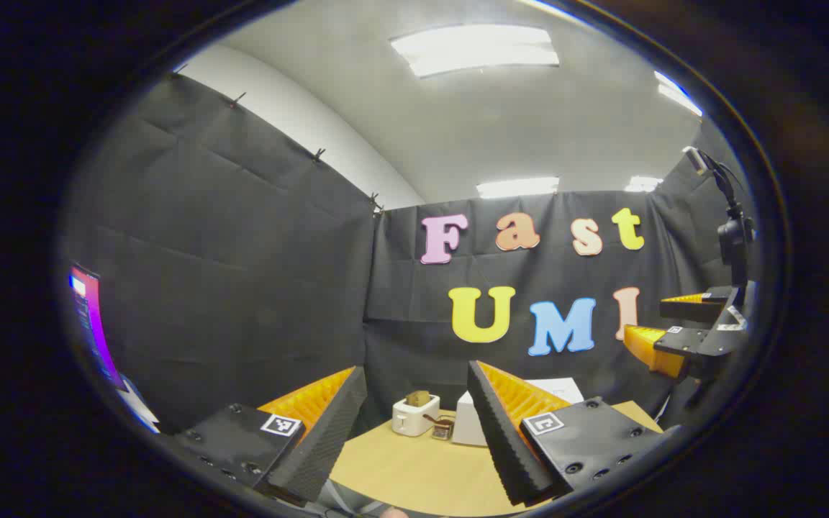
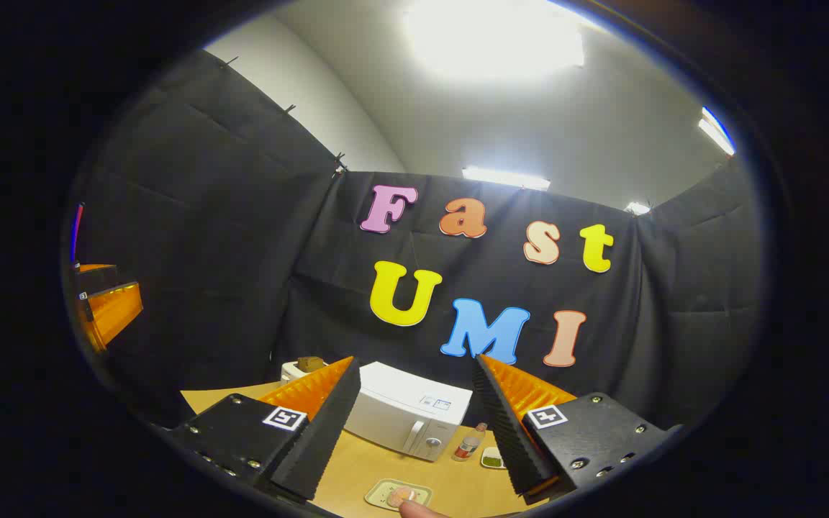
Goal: Open the microwave oven with the left hand, put the food in, and close the microwave oven.
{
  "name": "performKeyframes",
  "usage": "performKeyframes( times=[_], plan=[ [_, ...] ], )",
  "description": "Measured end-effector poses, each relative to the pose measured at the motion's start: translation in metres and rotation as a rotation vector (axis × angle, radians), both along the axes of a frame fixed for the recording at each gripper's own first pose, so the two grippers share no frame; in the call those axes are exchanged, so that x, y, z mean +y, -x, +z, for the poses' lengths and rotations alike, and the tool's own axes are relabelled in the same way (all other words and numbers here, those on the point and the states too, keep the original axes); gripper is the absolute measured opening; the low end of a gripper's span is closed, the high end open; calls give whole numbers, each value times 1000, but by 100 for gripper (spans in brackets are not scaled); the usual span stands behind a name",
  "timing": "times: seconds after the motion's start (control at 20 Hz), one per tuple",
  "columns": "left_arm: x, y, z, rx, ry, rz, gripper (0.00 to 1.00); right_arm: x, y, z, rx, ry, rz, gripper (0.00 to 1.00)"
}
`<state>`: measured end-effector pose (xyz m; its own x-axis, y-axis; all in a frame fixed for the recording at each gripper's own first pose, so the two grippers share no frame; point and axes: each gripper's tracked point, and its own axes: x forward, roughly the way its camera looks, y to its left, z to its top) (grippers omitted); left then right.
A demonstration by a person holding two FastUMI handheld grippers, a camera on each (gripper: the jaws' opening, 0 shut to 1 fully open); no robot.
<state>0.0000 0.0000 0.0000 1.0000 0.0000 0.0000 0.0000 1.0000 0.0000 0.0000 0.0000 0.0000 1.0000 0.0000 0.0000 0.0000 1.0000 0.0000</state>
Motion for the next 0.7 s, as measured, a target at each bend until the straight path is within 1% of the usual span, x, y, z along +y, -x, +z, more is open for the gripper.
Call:
performKeyframes(
  times=[0.15,0.3,0.5,0.7],
  plan=[
    [1,-5,1,-9,-9,0,94,2,-2,-5,10,8,11,95],
    [-4,-8,-9,13,-18,-5,94,5,-4,-13,35,0,23,95],
    [-5,-8,-10,13,-4,-7,94,2,-7,-11,31,-4,24,95],
    [-4,-10,-11,15,-13,-3,94,1,-10,-13,36,-16,29,95]
  ],
)
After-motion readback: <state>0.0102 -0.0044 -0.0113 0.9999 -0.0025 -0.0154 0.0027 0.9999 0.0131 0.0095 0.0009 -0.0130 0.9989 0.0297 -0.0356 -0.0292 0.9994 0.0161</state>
